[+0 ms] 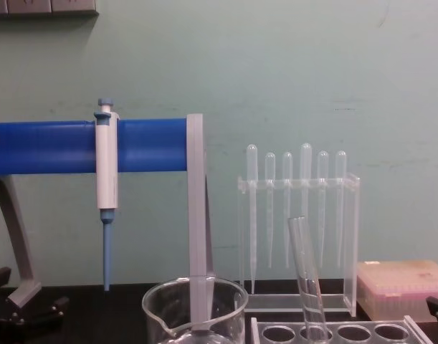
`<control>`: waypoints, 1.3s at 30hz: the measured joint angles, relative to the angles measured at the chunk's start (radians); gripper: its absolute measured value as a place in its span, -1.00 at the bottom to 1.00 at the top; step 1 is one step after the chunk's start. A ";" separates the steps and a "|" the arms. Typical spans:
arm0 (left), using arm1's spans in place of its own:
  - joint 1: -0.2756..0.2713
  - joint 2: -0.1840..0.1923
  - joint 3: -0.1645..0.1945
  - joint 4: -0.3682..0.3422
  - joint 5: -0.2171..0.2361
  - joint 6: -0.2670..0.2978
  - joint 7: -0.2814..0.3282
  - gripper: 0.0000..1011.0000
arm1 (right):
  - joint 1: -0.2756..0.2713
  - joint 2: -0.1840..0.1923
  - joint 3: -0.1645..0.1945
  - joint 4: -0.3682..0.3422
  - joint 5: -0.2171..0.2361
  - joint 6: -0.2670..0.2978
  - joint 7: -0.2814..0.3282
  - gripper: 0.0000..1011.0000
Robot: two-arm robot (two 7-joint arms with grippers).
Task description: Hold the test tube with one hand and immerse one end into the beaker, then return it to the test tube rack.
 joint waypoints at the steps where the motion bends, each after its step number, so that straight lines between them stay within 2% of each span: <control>1: 0.000 0.000 0.000 0.000 0.000 0.000 0.000 0.98 | 0.000 0.000 0.000 0.000 0.000 0.000 0.000 0.98; 39: 0.000 0.000 0.000 0.000 0.000 0.000 0.000 0.98 | 0.000 0.000 0.000 0.000 0.000 0.000 0.000 0.98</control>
